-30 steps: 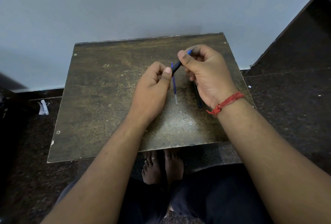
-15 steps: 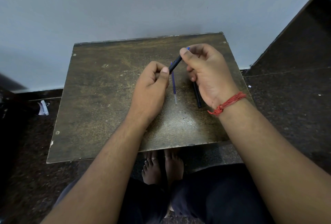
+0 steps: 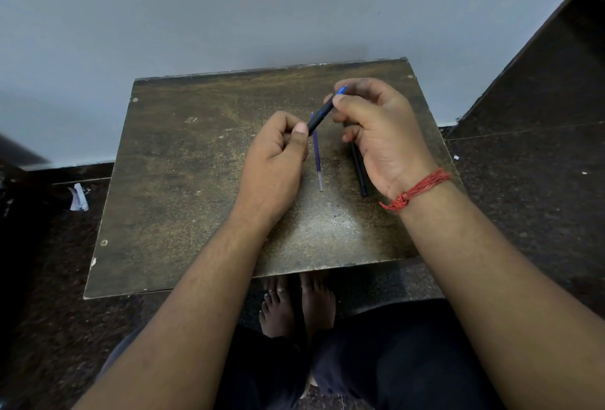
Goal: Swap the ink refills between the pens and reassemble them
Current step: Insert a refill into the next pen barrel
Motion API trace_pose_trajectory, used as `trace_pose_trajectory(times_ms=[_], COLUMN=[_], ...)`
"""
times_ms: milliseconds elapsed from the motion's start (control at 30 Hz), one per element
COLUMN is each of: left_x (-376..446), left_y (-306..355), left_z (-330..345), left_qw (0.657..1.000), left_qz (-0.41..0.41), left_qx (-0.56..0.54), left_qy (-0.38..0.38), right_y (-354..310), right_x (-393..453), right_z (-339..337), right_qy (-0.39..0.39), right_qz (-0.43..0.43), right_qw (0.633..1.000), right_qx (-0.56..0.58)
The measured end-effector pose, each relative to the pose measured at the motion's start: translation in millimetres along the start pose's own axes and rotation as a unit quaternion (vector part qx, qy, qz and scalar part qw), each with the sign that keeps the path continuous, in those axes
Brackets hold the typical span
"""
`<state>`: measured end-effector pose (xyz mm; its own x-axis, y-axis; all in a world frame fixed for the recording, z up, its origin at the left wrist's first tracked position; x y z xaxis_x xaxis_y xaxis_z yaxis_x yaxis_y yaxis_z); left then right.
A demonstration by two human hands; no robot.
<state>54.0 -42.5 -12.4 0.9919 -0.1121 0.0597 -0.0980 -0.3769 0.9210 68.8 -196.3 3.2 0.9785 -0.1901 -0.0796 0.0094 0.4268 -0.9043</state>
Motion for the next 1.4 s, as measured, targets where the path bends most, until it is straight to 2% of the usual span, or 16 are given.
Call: trace_pose_trajectory(times_ms=[133,400,667,967,1200,1400], left_x=[-0.3,-1.5,-1.5,-1.0,-0.4,-0.5], left_y=[0.4,1.1,2.4,0.6,0.6,0.8], left_z=[0.6,-0.1,-0.2,-0.5,0.1,0.1], left_qw=[1.0,1.0,1.0,1.0,1.0,1.0], left_qz=[0.005,0.003,0.007,0.005,0.01,0.008], left_qx=[0.003,0.008,0.019,0.017,0.014,0.013], left_qy=[-0.001,-0.003,0.004,0.004,0.005,0.003], right_y=[0.6,-2.5,1.3,-1.5,-0.3,-2.5], right_x=[-0.5,-0.6,-2.1,-2.8,-2.8,-2.7], right_z=[-0.2,1.4,1.2,4.3,2.3,4.4], right_qy=[0.007,-0.024,0.008,-0.016,0.0,-0.014], right_qz=[-0.017,0.004,-0.015,0.003,-0.017,-0.015], right_qw=[0.999,1.0,0.999,0.999,1.0,1.0], right_qx=[-0.035,0.006,-0.032,0.03,-0.017,0.007])
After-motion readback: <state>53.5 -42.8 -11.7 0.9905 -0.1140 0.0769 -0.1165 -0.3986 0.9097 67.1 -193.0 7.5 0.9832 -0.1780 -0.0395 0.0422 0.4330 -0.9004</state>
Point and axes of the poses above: each hand's wrist, its own x-axis towards the middle knuckle, its own z-axis out of the palm, y = z × x, the point moved 5 cm from there along x, towards the middle knuckle, and after that the axes turned 15 degrees about x, right-handed, at the moved point
